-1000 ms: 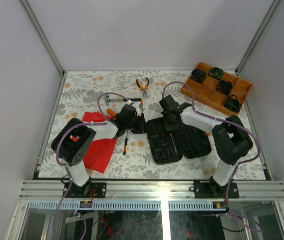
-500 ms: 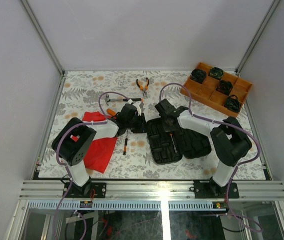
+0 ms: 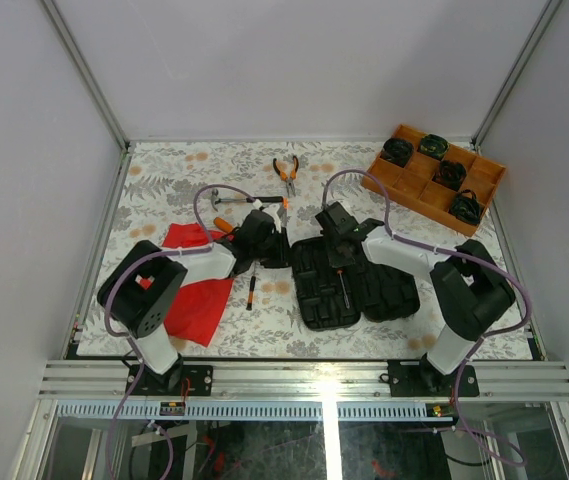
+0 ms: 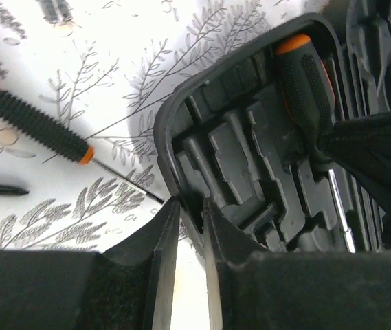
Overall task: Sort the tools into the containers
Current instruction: Place the screwdriver in the storage box.
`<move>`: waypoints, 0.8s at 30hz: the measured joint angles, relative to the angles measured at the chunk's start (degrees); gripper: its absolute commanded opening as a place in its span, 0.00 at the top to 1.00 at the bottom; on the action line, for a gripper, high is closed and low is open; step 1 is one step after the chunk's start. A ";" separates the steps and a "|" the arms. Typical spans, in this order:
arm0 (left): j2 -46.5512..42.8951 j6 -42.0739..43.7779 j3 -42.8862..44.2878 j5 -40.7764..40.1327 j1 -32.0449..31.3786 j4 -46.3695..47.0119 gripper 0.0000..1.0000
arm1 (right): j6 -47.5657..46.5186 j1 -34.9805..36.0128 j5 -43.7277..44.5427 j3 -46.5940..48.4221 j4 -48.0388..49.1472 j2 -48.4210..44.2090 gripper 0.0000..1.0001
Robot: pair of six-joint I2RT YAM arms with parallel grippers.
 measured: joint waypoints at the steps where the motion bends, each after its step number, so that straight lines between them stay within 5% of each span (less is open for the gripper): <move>1: -0.55 -0.20 -0.33 -0.79 -0.09 -0.44 0.89 | 0.22 0.00 -1.05 -0.35 0.11 -0.42 0.93; 15: -15.69 -6.97 -4.79 -10.10 -0.72 -8.13 0.43 | 4.42 1.36 -10.86 0.20 -3.45 -1.77 0.67; 24: -29.94 -9.46 -2.40 -11.56 -0.72 -15.85 0.29 | 2.71 2.16 -10.51 -1.14 -3.56 -5.57 0.53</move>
